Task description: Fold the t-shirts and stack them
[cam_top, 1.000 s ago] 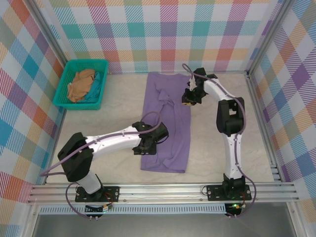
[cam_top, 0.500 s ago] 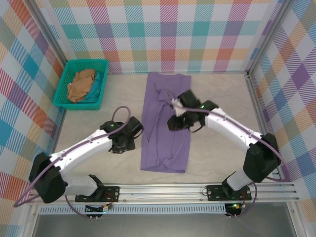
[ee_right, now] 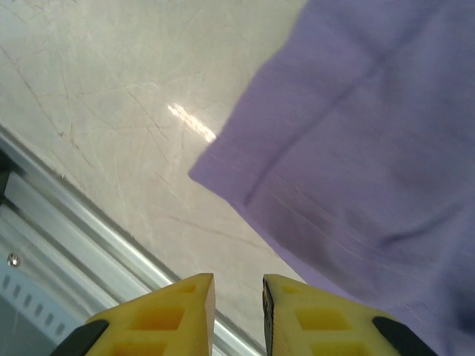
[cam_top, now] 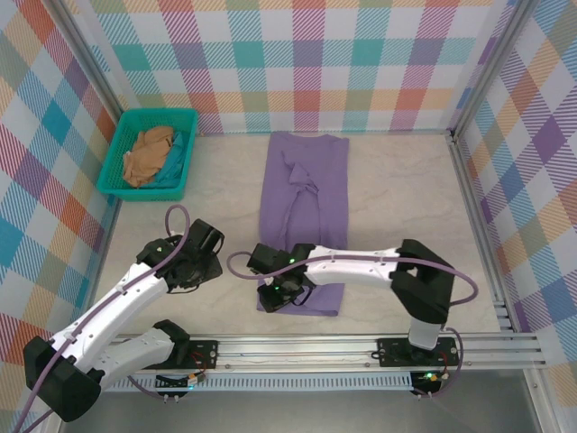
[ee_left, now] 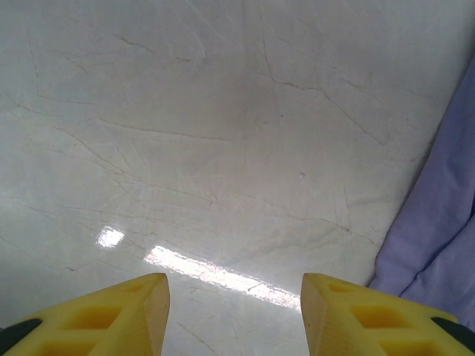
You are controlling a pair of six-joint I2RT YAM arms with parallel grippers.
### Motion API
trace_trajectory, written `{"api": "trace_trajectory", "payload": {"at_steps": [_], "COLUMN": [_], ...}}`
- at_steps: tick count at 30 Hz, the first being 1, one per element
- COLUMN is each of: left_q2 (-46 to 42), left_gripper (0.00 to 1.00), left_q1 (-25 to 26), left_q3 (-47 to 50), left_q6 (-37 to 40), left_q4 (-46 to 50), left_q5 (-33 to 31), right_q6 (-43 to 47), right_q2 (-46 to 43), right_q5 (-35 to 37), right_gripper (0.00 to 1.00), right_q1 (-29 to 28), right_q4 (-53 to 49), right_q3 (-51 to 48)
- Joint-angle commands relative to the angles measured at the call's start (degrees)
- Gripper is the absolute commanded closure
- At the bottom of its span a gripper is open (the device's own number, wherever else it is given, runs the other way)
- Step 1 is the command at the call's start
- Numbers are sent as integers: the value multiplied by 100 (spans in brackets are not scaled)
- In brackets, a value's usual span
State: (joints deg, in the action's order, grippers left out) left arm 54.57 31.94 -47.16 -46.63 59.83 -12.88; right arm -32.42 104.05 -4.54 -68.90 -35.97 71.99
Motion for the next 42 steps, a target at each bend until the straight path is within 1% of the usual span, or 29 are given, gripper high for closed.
{"api": "trace_trajectory", "payload": {"at_steps": [1, 12, 18, 24, 32, 42], "left_q2": [-184, -415, -422, -435, -423, -422], "left_gripper": [50, 50, 50, 50, 49, 49], "left_q1": [-65, -71, -74, -74, -74, -74], "left_q3": [149, 277, 277, 289, 304, 307], "left_q6": [80, 78, 98, 94, 93, 108], "left_q4": [57, 138, 116, 110, 107, 98], "left_q5": [145, 98, 116, 119, 119, 123], "right_q6": [-333, -538, -589, -600, -624, -660], "right_q2": [265, 872, 999, 1049, 1141, 1041], "right_q5": [135, 420, 604, 678, 612, 667], "right_gripper": [75, 74, 72, 72, 76, 85], "right_q1": [-88, -174, -237, -260, -256, -264], "right_q4": [-40, -403, -619, -710, -668, -635], "right_q3": [368, 745, 884, 925, 902, 873]}}
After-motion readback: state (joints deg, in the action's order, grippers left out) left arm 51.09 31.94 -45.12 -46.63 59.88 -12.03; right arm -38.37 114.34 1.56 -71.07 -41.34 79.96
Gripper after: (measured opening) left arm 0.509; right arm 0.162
